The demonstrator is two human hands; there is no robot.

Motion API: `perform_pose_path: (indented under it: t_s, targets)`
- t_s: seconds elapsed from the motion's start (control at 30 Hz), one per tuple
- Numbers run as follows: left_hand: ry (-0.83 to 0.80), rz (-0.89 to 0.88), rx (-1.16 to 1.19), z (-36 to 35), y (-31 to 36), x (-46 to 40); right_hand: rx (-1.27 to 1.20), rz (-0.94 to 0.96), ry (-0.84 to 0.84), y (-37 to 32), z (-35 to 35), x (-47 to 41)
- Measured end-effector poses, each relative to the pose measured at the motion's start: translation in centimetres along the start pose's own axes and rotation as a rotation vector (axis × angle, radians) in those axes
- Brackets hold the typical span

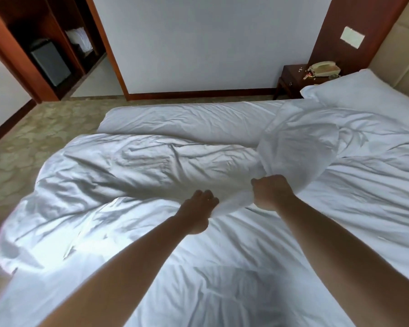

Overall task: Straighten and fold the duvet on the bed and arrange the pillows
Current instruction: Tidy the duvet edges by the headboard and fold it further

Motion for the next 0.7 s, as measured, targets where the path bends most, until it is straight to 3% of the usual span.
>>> perform_pose_path:
  t_s: [0.13,0.3,0.47,0.6,0.7]
  targets:
    - [0.048,0.147,-0.003,-0.5,-0.6,2.5,-0.019,-0.13,-0.069,0.3,-1.5,5.8]
    - [-0.196,0.216,-0.132,-8.8,0.0,7.0,0.016,0.02,-0.383,-6.3,-8.7,12.3]
    - [-0.15,0.247,-0.09,-9.5,0.6,7.5,0.026,-0.024,-0.257,-4.4,-8.3,12.8]
    - [-0.209,0.273,0.108,-9.5,2.6,5.6,-0.049,-0.038,-0.18,-1.0,-8.2,13.4]
    - [-0.161,0.264,0.213,-8.3,5.4,2.5,-0.068,-0.004,-0.14,1.1,-8.8,13.7]
Point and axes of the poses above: each hand's wrist, its own x-axis away from the middle knuckle, its own z-axis out of the back of the hand, y = z × x, the point moved 10 cm from there along -x, towards the middle knuckle, and after that the axes turned 13 degrees about x, right-handed, at the moved point
